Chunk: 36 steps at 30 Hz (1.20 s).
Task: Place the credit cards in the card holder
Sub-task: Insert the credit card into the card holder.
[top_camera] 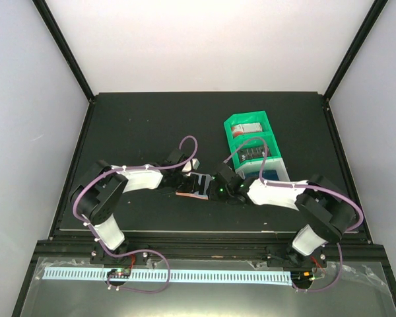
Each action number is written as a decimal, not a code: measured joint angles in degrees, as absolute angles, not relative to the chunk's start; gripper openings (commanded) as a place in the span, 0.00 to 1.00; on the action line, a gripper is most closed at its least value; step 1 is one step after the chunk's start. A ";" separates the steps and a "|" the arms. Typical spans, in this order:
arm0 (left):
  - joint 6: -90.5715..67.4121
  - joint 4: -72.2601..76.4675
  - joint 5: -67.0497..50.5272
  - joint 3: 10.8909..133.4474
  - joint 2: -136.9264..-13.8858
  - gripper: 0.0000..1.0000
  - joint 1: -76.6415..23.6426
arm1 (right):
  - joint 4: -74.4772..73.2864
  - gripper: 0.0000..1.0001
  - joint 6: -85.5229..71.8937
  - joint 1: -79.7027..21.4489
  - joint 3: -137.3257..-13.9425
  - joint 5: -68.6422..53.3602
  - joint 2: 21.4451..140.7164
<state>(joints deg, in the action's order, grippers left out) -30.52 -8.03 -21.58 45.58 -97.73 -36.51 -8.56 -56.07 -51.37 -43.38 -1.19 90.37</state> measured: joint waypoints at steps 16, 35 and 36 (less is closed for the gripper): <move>-30.50 -7.57 -22.13 45.58 -98.04 0.02 -36.38 | -8.25 0.36 -55.40 -51.33 -45.82 -1.85 92.31; -30.55 -6.04 -22.00 44.42 -97.06 0.15 -36.38 | 2.94 0.38 -65.47 -48.56 -43.68 -11.09 96.12; -30.52 -5.98 -21.67 44.27 -96.71 0.17 -36.40 | 3.14 0.39 -65.45 -48.34 -43.70 -11.07 96.20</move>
